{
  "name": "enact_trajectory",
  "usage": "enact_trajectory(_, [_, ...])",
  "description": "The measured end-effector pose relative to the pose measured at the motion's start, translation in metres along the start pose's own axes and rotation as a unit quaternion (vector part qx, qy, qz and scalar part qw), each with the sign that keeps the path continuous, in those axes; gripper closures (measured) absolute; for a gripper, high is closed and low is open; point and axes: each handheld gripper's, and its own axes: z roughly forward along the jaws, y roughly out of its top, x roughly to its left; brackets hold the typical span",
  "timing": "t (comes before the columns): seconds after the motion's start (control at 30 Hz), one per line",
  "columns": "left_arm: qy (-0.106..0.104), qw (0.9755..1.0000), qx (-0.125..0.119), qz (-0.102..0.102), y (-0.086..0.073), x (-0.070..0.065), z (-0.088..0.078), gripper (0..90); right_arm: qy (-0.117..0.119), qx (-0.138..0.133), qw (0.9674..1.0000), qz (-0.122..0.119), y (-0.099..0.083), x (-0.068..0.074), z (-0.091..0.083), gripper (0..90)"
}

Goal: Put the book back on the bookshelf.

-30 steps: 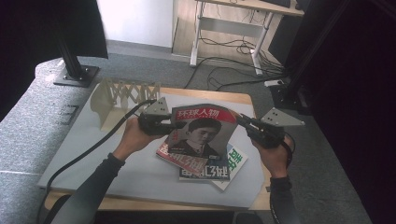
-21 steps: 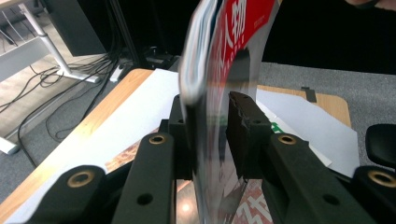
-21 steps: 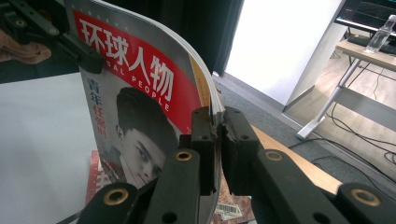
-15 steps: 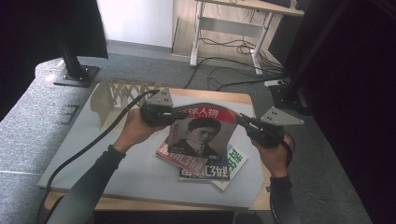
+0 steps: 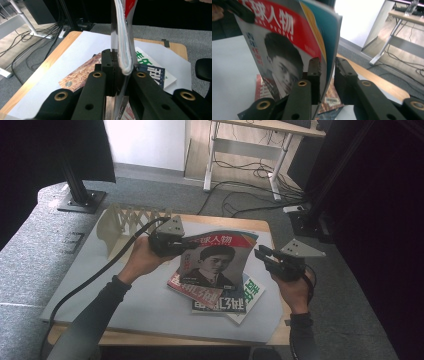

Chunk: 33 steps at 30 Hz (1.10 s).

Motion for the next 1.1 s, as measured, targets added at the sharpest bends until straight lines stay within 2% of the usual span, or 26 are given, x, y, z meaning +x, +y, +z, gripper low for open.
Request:
enact_trajectory(0.37, [0.01,0.9999,0.013,-0.002,-0.001,0.002,-0.004,86.2,-0.027,0.048,0.9981,0.029,-0.039,-0.004,0.016,44.2])
enact_trajectory(0.53, [0.01,0.9998,0.015,-0.004,-0.001,0.002,-0.005,86.3,-0.051,0.068,0.9958,0.035,-0.056,-0.003,0.024,31.2])
enact_trajectory(0.63, [0.01,0.9998,0.016,-0.009,-0.002,0.003,-0.005,86.2,-0.064,0.082,0.9935,0.045,-0.067,-0.004,0.029,24.3])
enact_trajectory(0.77, [0.014,0.9997,0.018,-0.004,-0.003,0.002,-0.006,86.1,-0.074,0.1,0.9901,0.065,-0.084,-0.004,0.034,15.1])
enact_trajectory(1.0, [0.014,0.9997,0.02,0.005,-0.003,0.001,-0.006,86.0,-0.093,0.122,0.9841,0.089,-0.111,-0.003,0.042,11.2])
enact_trajectory(1.1, [0.011,0.9997,0.02,-0.002,-0.003,0.002,-0.005,86.1,-0.098,0.128,0.9815,0.103,-0.122,-0.003,0.045,5.5])
